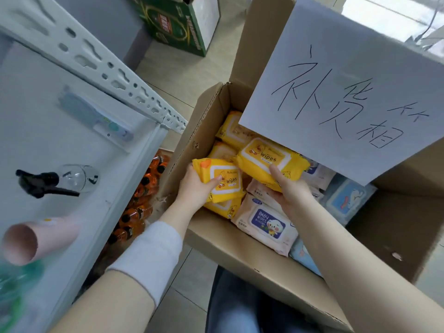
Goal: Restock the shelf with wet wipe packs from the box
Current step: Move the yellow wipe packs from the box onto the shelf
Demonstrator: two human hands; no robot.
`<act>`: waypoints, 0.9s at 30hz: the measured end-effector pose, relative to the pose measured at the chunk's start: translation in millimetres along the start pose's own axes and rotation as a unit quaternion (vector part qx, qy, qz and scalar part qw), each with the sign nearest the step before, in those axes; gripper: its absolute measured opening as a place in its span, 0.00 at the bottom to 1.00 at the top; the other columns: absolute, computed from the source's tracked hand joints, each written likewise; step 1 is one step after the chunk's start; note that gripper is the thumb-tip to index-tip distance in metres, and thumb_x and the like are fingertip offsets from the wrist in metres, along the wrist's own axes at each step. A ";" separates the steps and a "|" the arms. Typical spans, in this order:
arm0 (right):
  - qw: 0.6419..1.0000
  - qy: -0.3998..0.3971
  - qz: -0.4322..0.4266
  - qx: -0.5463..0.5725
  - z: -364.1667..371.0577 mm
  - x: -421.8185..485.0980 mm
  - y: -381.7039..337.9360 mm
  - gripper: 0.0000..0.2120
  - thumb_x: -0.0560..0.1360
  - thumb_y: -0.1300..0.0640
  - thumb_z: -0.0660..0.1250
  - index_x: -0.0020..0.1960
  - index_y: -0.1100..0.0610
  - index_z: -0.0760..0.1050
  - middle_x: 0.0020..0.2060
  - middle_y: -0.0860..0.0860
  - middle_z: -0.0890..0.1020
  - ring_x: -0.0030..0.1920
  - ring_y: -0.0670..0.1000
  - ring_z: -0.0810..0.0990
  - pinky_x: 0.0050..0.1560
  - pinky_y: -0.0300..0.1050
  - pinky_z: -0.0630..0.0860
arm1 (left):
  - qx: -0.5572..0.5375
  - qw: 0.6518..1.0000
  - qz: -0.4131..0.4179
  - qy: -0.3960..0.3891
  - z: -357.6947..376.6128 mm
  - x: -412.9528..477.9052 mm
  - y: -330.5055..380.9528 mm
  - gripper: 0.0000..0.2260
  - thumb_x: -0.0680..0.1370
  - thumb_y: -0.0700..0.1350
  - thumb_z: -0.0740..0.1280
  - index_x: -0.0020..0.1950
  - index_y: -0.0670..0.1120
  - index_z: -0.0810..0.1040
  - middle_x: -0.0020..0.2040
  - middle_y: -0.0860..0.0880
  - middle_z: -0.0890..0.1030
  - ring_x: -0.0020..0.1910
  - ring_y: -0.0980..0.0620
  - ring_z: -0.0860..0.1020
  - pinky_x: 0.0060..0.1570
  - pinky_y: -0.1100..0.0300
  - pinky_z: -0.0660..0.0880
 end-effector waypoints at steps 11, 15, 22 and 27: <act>0.995 -0.097 0.011 0.002 -76.9 -181.0 55.1 0.20 0.73 0.56 0.68 0.63 0.59 0.71 0.53 0.54 0.81 0.51 0.52 0.81 0.35 0.41 0.82 | -0.165 0.968 0.069 0.177 -113.9 -217.2 -24.3 0.23 0.73 0.54 0.69 0.63 0.45 0.72 0.61 0.46 0.78 0.61 0.45 0.76 0.63 0.48 0.72; 0.979 -0.168 -0.063 -0.099 -79.7 -281.3 42.4 0.26 0.69 0.54 0.68 0.65 0.61 0.72 0.52 0.53 0.84 0.49 0.51 0.84 0.39 0.42 0.83 | -0.278 0.922 0.117 0.242 -182.0 -341.1 -20.0 0.13 0.70 0.52 0.73 0.49 0.51 0.73 0.47 0.54 0.79 0.48 0.54 0.79 0.45 0.68 0.75; 0.888 -0.303 -0.201 -0.281 6.0 -437.3 20.1 0.43 0.45 0.40 0.82 0.55 0.57 0.77 0.49 0.57 0.85 0.47 0.61 0.83 0.42 0.48 0.83 | -0.455 0.803 0.189 0.335 -316.4 -510.8 -62.0 0.14 0.64 0.51 0.74 0.46 0.50 0.76 0.46 0.48 0.82 0.48 0.48 0.81 0.51 0.50 0.78; 0.816 -0.401 -0.253 -0.331 110.9 -534.1 49.0 0.45 0.39 0.36 0.80 0.53 0.51 0.76 0.47 0.49 0.86 0.46 0.52 0.86 0.40 0.44 0.83 | -0.507 0.748 0.212 0.372 -393.3 -575.1 -130.5 0.05 0.76 0.46 0.66 0.51 0.49 0.76 0.45 0.51 0.83 0.39 0.58 0.83 0.41 0.59 0.81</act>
Point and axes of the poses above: each hand's wrist, its own x-axis towards the middle knuckle, its own z-axis out of the palm, y = z × x, the point moved 5 cm from there along x, towards the middle knuckle
